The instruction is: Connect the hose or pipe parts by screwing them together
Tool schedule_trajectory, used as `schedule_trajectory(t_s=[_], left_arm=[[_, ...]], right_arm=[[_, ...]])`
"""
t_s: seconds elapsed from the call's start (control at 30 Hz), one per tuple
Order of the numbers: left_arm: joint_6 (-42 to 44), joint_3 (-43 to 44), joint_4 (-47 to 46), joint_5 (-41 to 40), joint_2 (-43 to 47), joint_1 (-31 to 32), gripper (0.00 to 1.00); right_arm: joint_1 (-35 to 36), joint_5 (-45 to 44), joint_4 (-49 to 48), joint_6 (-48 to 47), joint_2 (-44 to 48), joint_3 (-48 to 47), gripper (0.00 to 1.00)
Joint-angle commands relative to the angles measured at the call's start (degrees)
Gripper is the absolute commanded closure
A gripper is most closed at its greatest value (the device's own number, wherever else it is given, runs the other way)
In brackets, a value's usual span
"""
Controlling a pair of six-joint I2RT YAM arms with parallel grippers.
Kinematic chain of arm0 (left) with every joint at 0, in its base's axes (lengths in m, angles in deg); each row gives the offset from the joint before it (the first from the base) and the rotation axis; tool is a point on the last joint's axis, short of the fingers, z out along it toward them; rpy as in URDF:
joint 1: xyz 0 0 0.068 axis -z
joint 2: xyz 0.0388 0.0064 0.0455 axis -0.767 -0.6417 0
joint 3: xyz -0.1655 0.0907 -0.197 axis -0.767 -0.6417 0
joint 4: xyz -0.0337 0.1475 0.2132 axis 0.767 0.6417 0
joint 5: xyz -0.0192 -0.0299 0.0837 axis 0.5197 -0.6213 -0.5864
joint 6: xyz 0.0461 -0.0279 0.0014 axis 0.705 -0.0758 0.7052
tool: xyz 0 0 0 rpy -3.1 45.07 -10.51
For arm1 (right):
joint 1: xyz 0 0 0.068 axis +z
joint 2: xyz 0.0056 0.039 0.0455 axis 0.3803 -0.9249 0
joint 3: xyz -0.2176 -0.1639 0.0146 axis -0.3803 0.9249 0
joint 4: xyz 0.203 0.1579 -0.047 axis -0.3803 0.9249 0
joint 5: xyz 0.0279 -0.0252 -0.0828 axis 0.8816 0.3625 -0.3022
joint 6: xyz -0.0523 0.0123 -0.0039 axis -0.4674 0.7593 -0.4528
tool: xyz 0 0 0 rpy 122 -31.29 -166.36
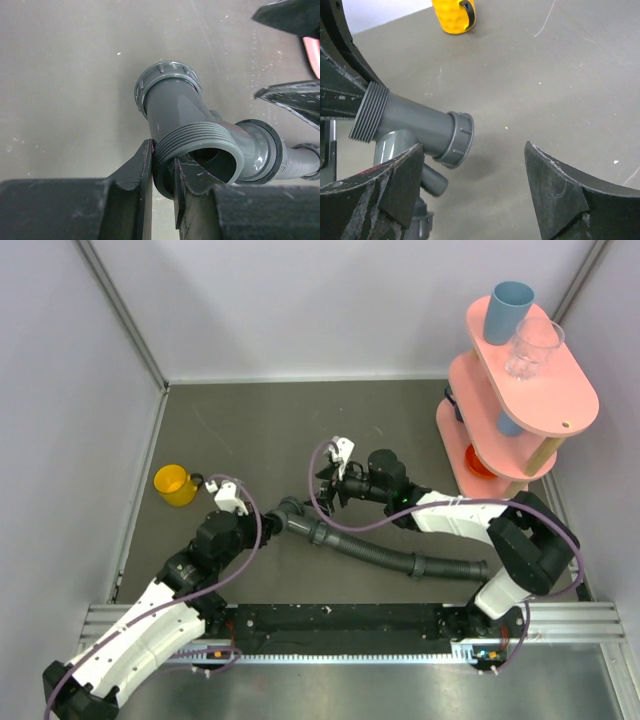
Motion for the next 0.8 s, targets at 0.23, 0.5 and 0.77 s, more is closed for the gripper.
schedule_trajectory(t_s=[0.23,0.5,0.77], left_arm=[[-10.20,13.69,13.65,-8.36,-9.32,0.15,1.00],[-12.92,19.94,19.90,-8.62,-11.87,0.15,1.00],[-13.80,20.21,20.60,-7.13,-12.40,0.15,1.00]], right_arm=[[11.54,-12.76,4.75,-29.94,13.98,8.21,0.02],[17.45,-17.87,-1.92,-36.36,13.29,13.85,0.01],[19.91,-22.35,-7.46,-40.49,7.14,13.06,0.04]])
